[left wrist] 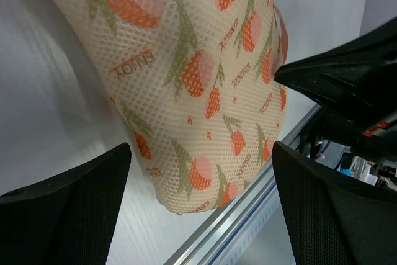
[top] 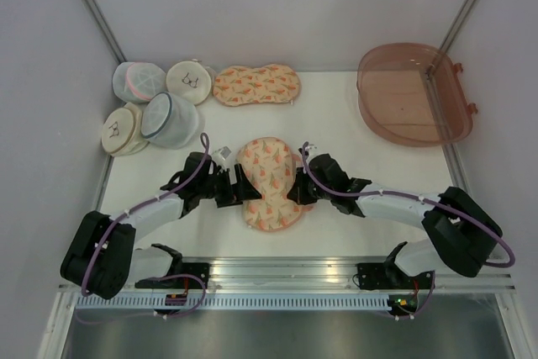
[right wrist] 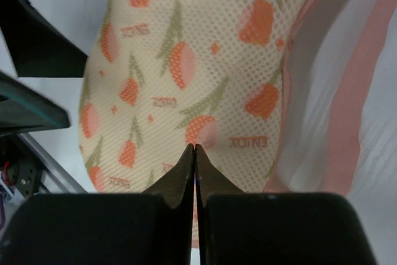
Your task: Unzip the laundry bag and remove the bra
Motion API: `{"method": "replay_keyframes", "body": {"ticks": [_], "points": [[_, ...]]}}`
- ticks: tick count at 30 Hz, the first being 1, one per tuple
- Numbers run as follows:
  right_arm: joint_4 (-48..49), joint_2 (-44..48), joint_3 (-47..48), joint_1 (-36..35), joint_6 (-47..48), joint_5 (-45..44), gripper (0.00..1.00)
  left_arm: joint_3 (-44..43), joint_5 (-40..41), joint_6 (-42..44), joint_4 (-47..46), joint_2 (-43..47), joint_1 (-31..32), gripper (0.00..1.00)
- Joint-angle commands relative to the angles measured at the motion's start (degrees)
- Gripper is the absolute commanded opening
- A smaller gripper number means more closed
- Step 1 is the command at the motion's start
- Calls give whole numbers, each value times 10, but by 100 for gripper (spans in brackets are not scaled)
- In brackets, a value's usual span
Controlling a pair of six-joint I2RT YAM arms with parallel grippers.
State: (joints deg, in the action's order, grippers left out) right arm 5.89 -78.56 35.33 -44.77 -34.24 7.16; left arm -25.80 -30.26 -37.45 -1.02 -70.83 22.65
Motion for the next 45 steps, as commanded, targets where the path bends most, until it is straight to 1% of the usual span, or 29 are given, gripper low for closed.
{"method": "replay_keyframes", "body": {"ticks": [1,4,5,7,9,12,15,19,20,21,24,25,26,27,29,30,33,34,37,38,39,40,42,43,44,45], "points": [[26,-40,8,-1,-21,-14,1,14,-63,-15,-67,-13,3,96],[11,-81,16,-1,-23,-33,1,15,-58,4,-35,-22,3,94],[7,-96,18,-1,-23,-36,0,12,-37,9,-21,-22,3,94],[-1,-108,22,-1,-22,-54,0,11,-13,21,26,-15,4,93],[-4,-122,25,-1,-21,-64,0,12,6,28,51,-9,3,93],[-2,-138,30,-1,-15,-66,0,15,21,29,59,-5,3,92],[0,-149,34,-1,-8,-68,0,18,14,18,33,-14,4,91],[0,-161,36,-1,0,-85,0,29,-13,-29,-50,-12,4,89],[3,-165,36,-1,3,-87,0,31,-25,-35,-81,-14,5,87],[5,-166,34,-1,4,-87,1,31,-30,-46,-93,-18,5,85],[14,-176,36,-1,13,-91,1,33,-50,-66,-141,-35,10,75],[16,-182,39,0,13,-91,0,34,-55,-71,-151,-40,11,66],[19,-186,40,0,15,-89,0,38,-64,-77,-179,-46,12,61],[22,-189,44,1,19,-90,1,41,-69,-92,-192,-55,14,49],[27,-199,49,3,22,-87,0,51,-81,-106,-230,-62,17,40],[29,-201,52,5,25,-84,0,53,-85,-118,-240,-65,19,30],[32,-209,62,10,32,-81,0,60,-88,-128,-253,-62,21,12],[31,-208,66,13,38,-79,0,62,-87,-129,-249,-56,22,2],[36,-187,76,19,58,-74,0,65,-76,-130,-236,-35,23,2],[43,-176,76,20,63,-59,4,65,-66,-131,-229,-28,23,2],[46,-162,78,19,69,-56,16,65,-56,-135,-222,-21,24,2],[47,-128,78,19,76,-58,34,66,-45,-139,-204,-10,24,2],[46,-92,80,16,98,-65,67,65,14,-156,-178,25,27,2],[42,-58,82,14,106,-65,71,60,40,-167,-141,38,27,2],[33,-43,83,13,119,-68,80,59,96,-178,-125,66,29,2],[29,-28,83,11,124,-68,83,58,123,-205,-111,80,32,2]]}}
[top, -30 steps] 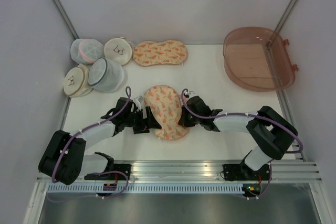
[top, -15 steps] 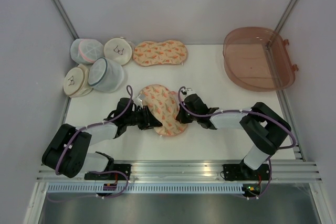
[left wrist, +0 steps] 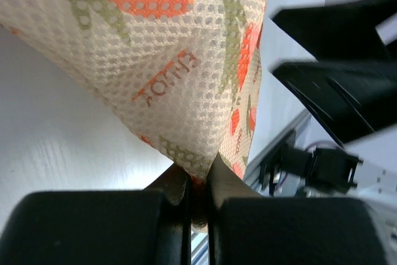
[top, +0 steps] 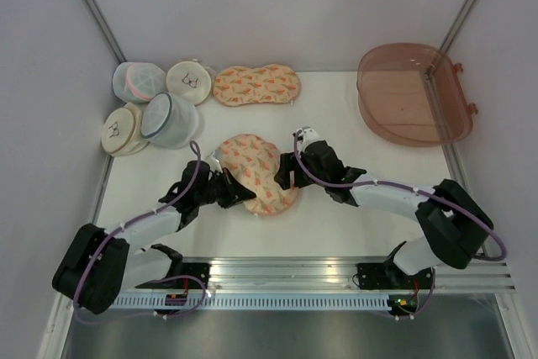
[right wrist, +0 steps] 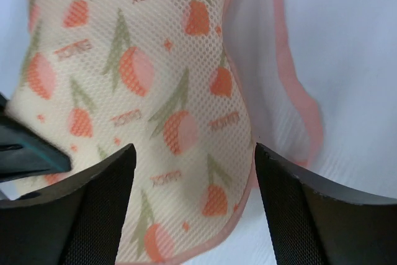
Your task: Unzip the laundry bag and remove the bra
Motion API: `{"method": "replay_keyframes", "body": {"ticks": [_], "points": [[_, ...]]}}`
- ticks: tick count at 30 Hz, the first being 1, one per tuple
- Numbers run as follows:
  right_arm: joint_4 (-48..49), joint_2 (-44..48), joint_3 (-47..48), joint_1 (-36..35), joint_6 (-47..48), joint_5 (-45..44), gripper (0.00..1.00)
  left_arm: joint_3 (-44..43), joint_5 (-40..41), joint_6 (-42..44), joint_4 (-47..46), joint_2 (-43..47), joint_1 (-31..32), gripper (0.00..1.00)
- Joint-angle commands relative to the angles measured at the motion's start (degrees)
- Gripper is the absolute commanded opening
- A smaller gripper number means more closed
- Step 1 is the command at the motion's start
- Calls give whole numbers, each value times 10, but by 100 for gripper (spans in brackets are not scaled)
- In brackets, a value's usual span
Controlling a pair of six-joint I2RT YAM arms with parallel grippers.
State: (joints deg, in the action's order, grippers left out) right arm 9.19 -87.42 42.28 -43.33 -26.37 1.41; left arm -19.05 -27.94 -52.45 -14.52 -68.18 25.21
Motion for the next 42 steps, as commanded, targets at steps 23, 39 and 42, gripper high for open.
{"method": "replay_keyframes", "body": {"ticks": [23,39,42], "points": [[244,73,-115,-138,28,-79,74,-165,374,-338,197,24,65,2],[344,-58,-38,-136,15,-69,73,-151,356,-350,201,36,65,2],[350,-64,-34,-133,13,-66,68,-151,352,-349,199,33,64,2]]}}
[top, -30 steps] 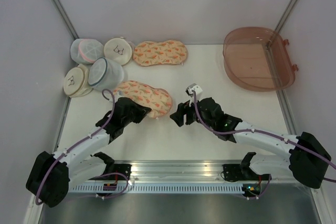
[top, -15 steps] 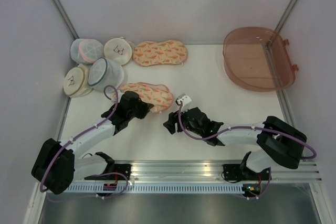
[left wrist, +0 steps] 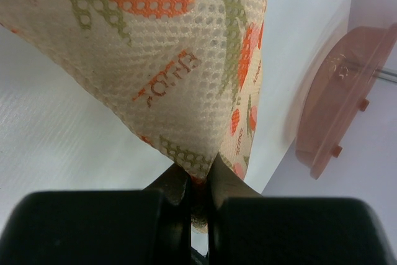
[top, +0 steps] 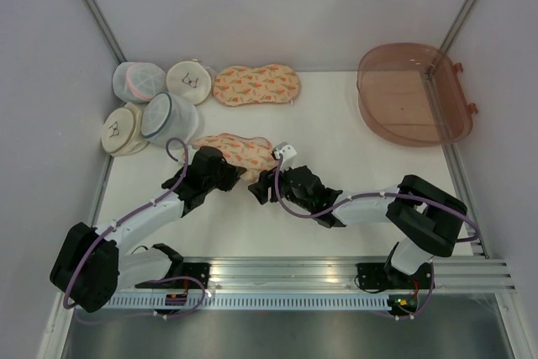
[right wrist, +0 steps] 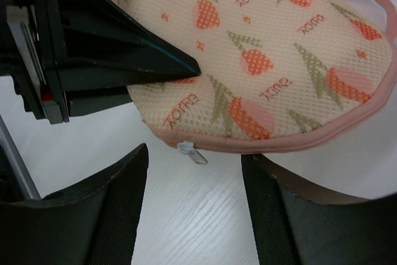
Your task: Unzip the laundry bag and remove the bra
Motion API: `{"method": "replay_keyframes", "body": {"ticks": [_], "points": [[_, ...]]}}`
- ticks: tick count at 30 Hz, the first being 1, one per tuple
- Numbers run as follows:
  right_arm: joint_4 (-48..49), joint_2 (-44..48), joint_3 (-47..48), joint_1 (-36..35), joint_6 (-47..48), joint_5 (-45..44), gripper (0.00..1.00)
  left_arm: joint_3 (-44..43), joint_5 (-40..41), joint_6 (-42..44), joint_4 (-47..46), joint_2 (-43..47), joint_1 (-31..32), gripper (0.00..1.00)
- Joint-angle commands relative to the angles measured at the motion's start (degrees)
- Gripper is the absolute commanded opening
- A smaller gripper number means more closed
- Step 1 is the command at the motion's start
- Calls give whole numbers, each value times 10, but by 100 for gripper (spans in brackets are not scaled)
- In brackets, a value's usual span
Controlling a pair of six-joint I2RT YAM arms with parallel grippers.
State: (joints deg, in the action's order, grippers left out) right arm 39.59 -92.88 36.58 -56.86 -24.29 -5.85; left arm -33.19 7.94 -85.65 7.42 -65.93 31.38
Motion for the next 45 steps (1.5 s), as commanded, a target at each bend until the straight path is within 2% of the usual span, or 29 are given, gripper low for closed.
{"method": "replay_keyframes", "body": {"ticks": [1,5,6,8,9,11,14,18,23,31,34,37,39,45], "points": [[48,-10,26,3,-9,9,66,-8,-8,-18,-21,10,4,2],[53,-15,33,6,-13,12,45,-6,-12,-18,-23,6,4,2],[51,-16,36,7,-14,12,34,-6,-14,-20,-26,5,4,2],[50,-16,35,8,-15,12,21,-6,-16,-18,-29,5,4,2],[47,-14,34,9,-15,12,8,-7,-16,-15,-29,5,4,2],[41,-6,28,9,-15,8,0,-6,-15,-11,-29,4,3,2],[21,17,15,9,-9,4,0,-6,-14,-1,-34,4,3,2],[-75,48,15,10,11,-15,0,-8,-14,31,-43,-2,1,2],[-208,84,20,10,37,-22,0,-16,-21,108,-62,-16,-9,2],[-338,110,24,9,53,-52,0,-34,-73,248,-102,-61,-41,2],[-384,107,33,10,51,-85,0,-38,-119,300,-136,-71,-54,2],[-432,96,47,10,50,-123,1,-61,-198,363,-154,-97,-69,2],[-452,93,54,10,47,-149,0,-80,-261,415,-144,-129,-80,2],[-508,78,75,15,36,-211,0,-124,-374,519,-106,-196,-105,2]]}}
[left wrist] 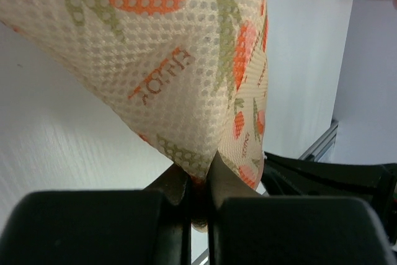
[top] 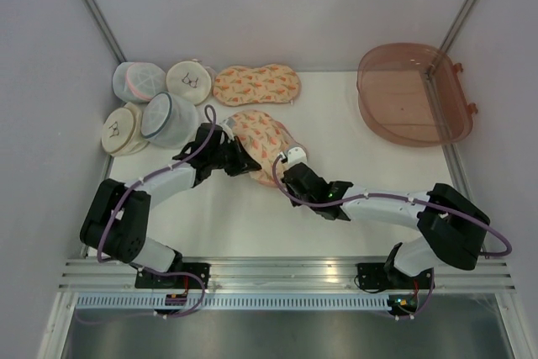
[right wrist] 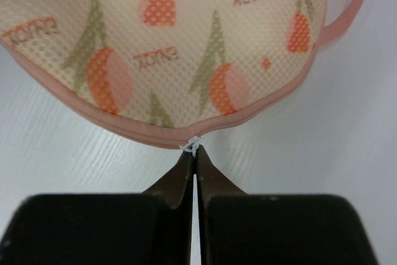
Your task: Unzip the laundry bag and remove the bra
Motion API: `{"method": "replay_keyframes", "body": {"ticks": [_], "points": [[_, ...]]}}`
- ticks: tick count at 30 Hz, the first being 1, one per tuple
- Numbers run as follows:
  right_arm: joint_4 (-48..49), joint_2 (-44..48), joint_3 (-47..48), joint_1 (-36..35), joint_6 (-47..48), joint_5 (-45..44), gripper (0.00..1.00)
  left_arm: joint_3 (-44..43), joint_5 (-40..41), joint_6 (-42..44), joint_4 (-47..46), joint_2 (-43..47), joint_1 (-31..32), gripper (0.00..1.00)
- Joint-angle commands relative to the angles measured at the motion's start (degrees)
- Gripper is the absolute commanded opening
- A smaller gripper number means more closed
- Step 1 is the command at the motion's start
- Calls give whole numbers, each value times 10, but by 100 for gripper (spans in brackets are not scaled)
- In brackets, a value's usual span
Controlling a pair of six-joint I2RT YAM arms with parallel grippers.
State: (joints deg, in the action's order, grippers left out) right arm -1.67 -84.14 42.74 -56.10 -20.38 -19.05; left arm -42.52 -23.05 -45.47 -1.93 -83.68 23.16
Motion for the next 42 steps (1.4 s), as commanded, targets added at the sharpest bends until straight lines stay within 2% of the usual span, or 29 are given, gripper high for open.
{"method": "replay_keyframes", "body": {"ticks": [1,3,6,11,12,14,15,16,17,22,25,26,30,31,33,34,35,38,42], "points": [[-102,-12,16,9,-7,-85,1,-44,-71,131,2,-24,-26,2],[-122,-14,20,14,-14,-102,0,-66,-110,183,59,-41,-31,2],[-151,-14,29,17,-26,-136,0,-108,-100,215,121,-72,-35,2],[-183,-7,37,20,-39,-167,0,-142,-88,248,159,-99,-34,2],[-183,-5,36,21,-39,-167,0,-144,-93,248,157,-104,-34,6],[-181,-5,34,22,-39,-167,0,-145,-110,238,151,-111,-33,41],[-182,-6,34,22,-39,-166,0,-145,-109,235,148,-113,-32,64],[-179,-5,34,22,-39,-164,0,-144,-96,229,145,-112,-33,73],[-178,-4,33,23,-38,-158,0,-142,-84,225,144,-106,-31,90],[-169,0,34,22,-35,-144,0,-103,53,172,145,-40,-31,93],[-162,0,37,22,-27,-121,0,-57,101,134,155,33,-31,93],[-155,5,35,22,-21,-107,0,-45,107,111,159,55,-30,99],[-94,24,16,22,8,30,0,42,99,51,174,186,-20,100],[-68,24,14,21,16,105,1,57,78,19,174,205,-17,100],[-50,9,21,22,19,186,1,94,57,-11,176,237,-4,100],[-29,1,25,22,18,267,0,105,36,-42,174,261,0,99],[-10,-15,28,22,14,303,1,122,28,-56,174,271,10,100],[72,-44,26,23,-15,384,0,141,9,-105,173,302,25,100],[124,-92,46,22,-32,401,0,170,7,-161,171,338,33,100]]}}
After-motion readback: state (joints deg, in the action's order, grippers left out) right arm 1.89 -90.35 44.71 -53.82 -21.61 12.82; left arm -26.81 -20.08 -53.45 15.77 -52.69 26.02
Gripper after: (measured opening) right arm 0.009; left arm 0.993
